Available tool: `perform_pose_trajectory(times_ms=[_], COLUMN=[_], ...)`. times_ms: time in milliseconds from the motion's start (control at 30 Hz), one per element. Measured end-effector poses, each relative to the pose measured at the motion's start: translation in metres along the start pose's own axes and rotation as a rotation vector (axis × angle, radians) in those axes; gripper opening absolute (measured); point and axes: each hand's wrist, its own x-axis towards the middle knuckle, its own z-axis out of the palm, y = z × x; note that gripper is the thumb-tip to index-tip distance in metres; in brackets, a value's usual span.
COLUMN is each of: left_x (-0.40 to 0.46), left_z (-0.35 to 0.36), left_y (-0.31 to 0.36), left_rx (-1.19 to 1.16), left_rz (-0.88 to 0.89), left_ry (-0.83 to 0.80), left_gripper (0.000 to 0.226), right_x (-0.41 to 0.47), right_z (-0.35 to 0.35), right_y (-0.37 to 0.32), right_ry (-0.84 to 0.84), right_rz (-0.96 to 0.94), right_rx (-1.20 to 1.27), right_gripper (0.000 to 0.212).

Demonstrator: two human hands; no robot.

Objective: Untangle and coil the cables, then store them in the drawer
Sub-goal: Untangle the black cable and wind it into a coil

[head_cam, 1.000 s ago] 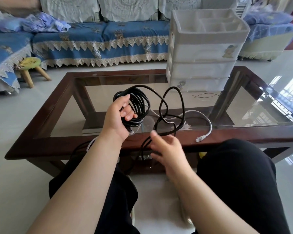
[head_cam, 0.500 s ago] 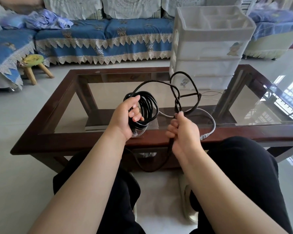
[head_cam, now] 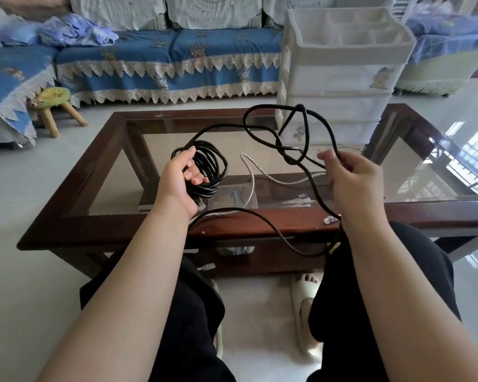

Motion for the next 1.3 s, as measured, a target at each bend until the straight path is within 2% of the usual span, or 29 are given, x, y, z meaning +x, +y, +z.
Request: perform_pose_trajectory(times_ms=[67,133,167,200,233,267,300,333,367,433,500,600,700,767,833,867,933,1033,1100,1167,1233,1300], left_x=[0.002,0.005,0.006,0.007,0.007,0.007,0.007,0.007,0.007,0.005,0.002,0.001,0.000,0.000,-0.001,-0.002,-0.003,-0.005,-0.007,-0.009,-0.008,-0.004], left_z=[-0.001,-0.003,-0.004,-0.005,-0.006,-0.007,-0.008,-0.009,-0.010,-0.011,-0.009,-0.006,-0.006,-0.005,-0.004,-0.002,-0.002,0.001,0.004,0.008,0.009,0.008], left_y=[0.002,0.004,0.005,0.007,0.008,0.010,0.012,0.014,0.015,0.015,0.012,0.009,0.006,0.004,0.004,0.005,0.005,0.004,-0.001,-0.006,-0.009,-0.010], left_rx=[-0.023,-0.044,-0.049,-0.061,-0.081,-0.103,-0.121,-0.135,-0.143,-0.135,-0.114,-0.087,0.046,0.172,0.245,0.254,0.198,0.210,0.368,0.549,0.662,0.732], left_rz=[0.001,0.017,0.025,0.031,0.035,0.038,0.043,0.050,0.058,0.059,0.045,0.029,0.019,0.025,0.033,0.033,0.005,-0.021,-0.003,0.034,0.078,0.111], left_ry=[0.036,0.081,0.109,0.139,0.171,0.201,0.229,0.254,0.274,0.294,0.286,0.209,0.079,0.014,-0.067,-0.110,-0.163,-0.232,-0.243,-0.195,-0.111,-0.041], left_gripper=[0.040,0.036,0.034,0.032,0.031,0.030,0.030,0.029,0.028,0.025,0.026,0.031,0.039,0.040,0.040,0.040,0.041,0.042,0.042,0.042,0.045,0.039], right_x=[0.007,0.013,0.016,0.017,0.015,0.012,0.010,0.006,0.004,0.004,0.001,-0.008,-0.013,-0.009,-0.006,-0.006,-0.007,-0.012,-0.016,-0.019,-0.019,-0.017], right_z=[-0.004,-0.012,-0.018,-0.026,-0.029,-0.029,-0.029,-0.025,-0.019,-0.007,-0.002,0.002,0.013,0.015,0.014,0.014,0.020,0.034,0.040,0.043,0.039,0.033], right_y=[0.001,0.008,0.013,0.014,0.016,0.016,0.016,0.015,0.016,0.023,0.028,0.026,0.028,0.028,0.026,0.026,0.035,0.046,0.043,0.034,0.026,0.023], right_ry=[-0.310,-0.792,-0.975,-1.096,-1.170,-1.181,-1.112,-0.994,-0.821,-0.465,-0.248,-0.146,-0.199,-0.335,-0.516,-0.584,-0.596,-0.436,-0.337,-0.311,-0.385,-0.493], right_rz=[0.304,0.670,0.789,0.852,0.849,0.824,0.737,0.584,0.428,0.133,-0.037,-0.205,-0.253,-0.056,0.238,0.334,0.376,0.297,0.337,0.472,0.535,0.495], right_rx=[0.284,0.636,0.786,0.831,0.771,0.578,0.261,-0.088,-0.333,-0.524,-0.599,-0.495,-0.246,0.138,0.495,0.495,0.242,0.035,0.131,0.413,0.633,0.682], right_gripper=[0.021,0.026,0.031,0.036,0.038,0.037,0.034,0.030,0.024,0.022,0.017,0.015,0.018,0.024,0.029,0.030,0.034,0.033,0.027,0.027,0.040,0.064])
